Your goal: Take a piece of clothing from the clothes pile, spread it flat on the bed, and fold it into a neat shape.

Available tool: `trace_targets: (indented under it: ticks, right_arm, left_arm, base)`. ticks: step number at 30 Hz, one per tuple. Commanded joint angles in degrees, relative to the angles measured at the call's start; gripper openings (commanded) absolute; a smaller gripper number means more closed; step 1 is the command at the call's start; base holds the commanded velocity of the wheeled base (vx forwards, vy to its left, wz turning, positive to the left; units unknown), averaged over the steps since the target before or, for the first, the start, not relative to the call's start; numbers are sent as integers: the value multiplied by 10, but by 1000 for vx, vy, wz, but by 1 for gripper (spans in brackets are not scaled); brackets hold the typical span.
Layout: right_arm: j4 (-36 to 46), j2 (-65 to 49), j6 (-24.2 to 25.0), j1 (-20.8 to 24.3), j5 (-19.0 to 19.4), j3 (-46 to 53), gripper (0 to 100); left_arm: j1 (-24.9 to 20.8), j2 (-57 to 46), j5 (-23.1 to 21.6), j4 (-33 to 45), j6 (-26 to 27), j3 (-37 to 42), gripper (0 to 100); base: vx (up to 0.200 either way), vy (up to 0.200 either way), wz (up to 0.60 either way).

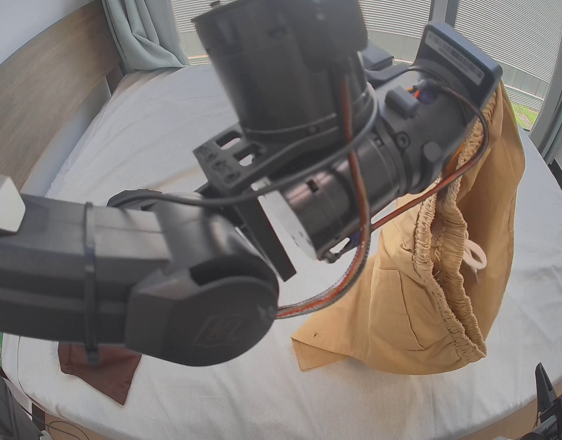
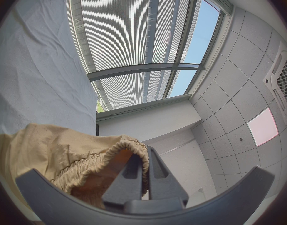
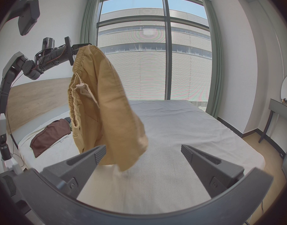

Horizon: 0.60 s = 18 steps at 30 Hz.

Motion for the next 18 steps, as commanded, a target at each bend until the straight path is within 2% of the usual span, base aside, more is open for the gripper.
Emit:
trace_targets:
  ticks: [1, 5, 8, 13, 18]
  right_arm:
    - [0, -6, 0, 0, 0, 10, 100]
    - [0, -6, 0, 0, 0, 10, 100]
    - [0, -6, 0, -1, 0, 10, 100]
    - [0, -6, 0, -1, 0, 10, 100]
    - [0, -6, 0, -1, 0, 10, 100]
  left_arm:
    - [32, -46, -1, -1, 5, 72, 0]
    - [79, -67, -3, -9, 27, 160, 0]
    - [110, -70, -8, -33, 68, 224, 0]
    - [152, -53, -44, -125, 134, 318, 0]
    - [170, -44, -51, -178, 139, 358, 0]
  base:
    - [0, 0, 0]
    - [0, 0, 0]
    - [0, 0, 0]
    - [0, 0, 0]
    - [0, 0, 0]
